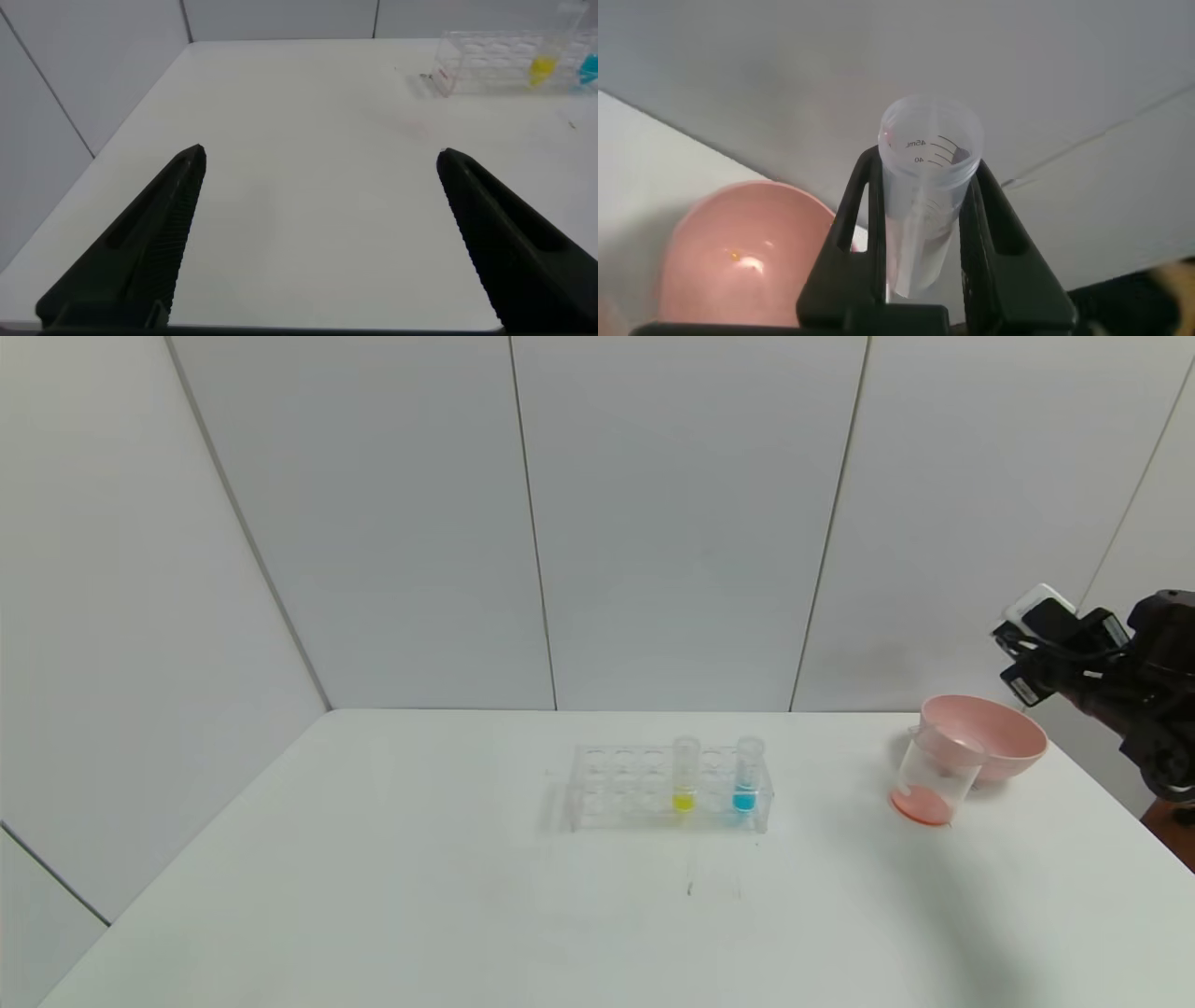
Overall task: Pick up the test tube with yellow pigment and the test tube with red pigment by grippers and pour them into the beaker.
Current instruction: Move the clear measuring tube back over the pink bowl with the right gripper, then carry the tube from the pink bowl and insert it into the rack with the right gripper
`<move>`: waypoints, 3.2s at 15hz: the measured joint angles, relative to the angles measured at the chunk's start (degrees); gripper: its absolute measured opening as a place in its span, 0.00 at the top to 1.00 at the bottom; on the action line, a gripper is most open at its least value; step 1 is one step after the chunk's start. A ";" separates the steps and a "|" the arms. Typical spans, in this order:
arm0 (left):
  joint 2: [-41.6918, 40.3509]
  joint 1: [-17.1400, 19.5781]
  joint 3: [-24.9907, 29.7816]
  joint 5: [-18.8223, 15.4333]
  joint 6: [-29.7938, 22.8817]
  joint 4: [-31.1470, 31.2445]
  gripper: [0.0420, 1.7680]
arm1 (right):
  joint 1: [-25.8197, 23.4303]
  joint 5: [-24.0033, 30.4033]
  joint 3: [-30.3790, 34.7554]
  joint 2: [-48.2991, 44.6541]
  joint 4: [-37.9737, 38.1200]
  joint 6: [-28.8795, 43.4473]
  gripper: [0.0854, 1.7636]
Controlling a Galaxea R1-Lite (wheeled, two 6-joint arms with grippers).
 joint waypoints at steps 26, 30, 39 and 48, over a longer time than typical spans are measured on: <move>0.00 0.00 0.00 0.00 0.00 0.00 0.00 | 2.15 -6.25 -7.96 -1.78 17.98 44.51 0.16; 0.00 0.00 0.00 0.00 0.02 0.00 0.00 | 7.91 -6.39 -6.69 -13.01 32.72 55.86 0.11; 0.00 0.00 0.00 0.00 0.00 0.00 0.00 | 39.79 -24.54 19.27 -29.68 22.94 58.23 0.06; 0.00 0.00 0.00 0.00 0.00 0.00 0.00 | 61.37 -34.08 34.73 -24.48 6.85 59.58 0.04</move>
